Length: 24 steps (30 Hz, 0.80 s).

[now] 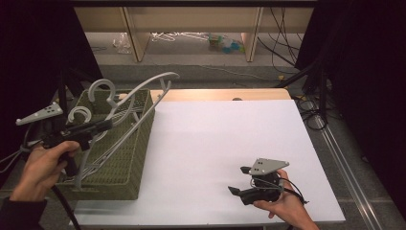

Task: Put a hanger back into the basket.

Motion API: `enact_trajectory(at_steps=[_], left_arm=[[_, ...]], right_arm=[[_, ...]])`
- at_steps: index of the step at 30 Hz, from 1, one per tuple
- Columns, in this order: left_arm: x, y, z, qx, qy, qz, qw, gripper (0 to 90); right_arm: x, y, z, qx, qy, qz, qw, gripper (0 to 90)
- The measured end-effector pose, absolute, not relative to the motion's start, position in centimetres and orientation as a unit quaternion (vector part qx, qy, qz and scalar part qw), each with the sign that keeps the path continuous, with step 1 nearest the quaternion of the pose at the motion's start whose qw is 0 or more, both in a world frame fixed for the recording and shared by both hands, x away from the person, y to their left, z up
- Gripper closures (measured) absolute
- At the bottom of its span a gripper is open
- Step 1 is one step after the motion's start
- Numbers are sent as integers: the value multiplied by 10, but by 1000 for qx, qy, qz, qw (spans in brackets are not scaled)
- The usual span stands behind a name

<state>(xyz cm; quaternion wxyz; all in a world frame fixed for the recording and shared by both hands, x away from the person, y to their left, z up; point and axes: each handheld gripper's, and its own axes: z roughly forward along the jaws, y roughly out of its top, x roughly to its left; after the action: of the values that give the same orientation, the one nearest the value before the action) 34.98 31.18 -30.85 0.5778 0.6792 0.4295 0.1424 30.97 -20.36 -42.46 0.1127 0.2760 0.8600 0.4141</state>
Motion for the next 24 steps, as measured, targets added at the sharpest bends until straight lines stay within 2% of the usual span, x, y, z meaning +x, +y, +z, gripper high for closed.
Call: enact_trajectory(at_steps=[10, 17, 24], left_arm=[[362, 341, -313, 674, 457, 161, 557, 790], [369, 361, -316, 681, 457, 182, 543, 790], [378, 373, -323, 687, 460, 182, 531, 790]], right_arm=[[310, -204, -425, 276, 860, 414, 113, 235], [310, -203, -426, 276, 861, 411, 111, 236], [310, -203, -426, 277, 862, 411, 109, 236]])
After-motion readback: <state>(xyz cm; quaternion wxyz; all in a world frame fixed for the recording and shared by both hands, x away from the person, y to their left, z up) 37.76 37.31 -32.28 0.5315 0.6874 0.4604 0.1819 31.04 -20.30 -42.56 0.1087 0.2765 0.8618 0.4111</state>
